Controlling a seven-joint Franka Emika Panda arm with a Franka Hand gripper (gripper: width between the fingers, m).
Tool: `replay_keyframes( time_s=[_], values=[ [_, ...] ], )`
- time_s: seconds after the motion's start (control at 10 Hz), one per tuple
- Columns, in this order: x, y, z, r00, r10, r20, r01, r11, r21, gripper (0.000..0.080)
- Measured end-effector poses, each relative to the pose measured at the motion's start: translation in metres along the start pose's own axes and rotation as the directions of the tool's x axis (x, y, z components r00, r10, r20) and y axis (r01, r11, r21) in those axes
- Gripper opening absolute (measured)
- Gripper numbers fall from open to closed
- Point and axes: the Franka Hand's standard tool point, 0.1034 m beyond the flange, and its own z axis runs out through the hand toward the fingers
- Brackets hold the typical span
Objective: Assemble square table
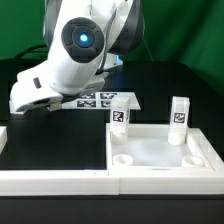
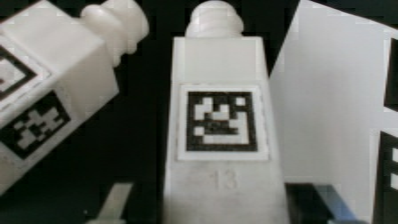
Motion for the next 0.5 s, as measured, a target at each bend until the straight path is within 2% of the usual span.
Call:
replay_keyframes(
  time_s=[0.1, 0.4, 0.5],
  values=[
    [-0.001, -0.001, -0.005, 1.0, -0.003, 0.005, 0.003, 1.0, 0.001, 0.0288],
    [-0.011, -0.008, -0.094, 0.998, 0.017, -0.066, -0.016, 1.0, 0.019, 0.0291],
    [-0.015, -0.011, -0.116, 0.995, 0.018, -0.094, -0.018, 1.0, 0.002, 0.0291]
  ],
)
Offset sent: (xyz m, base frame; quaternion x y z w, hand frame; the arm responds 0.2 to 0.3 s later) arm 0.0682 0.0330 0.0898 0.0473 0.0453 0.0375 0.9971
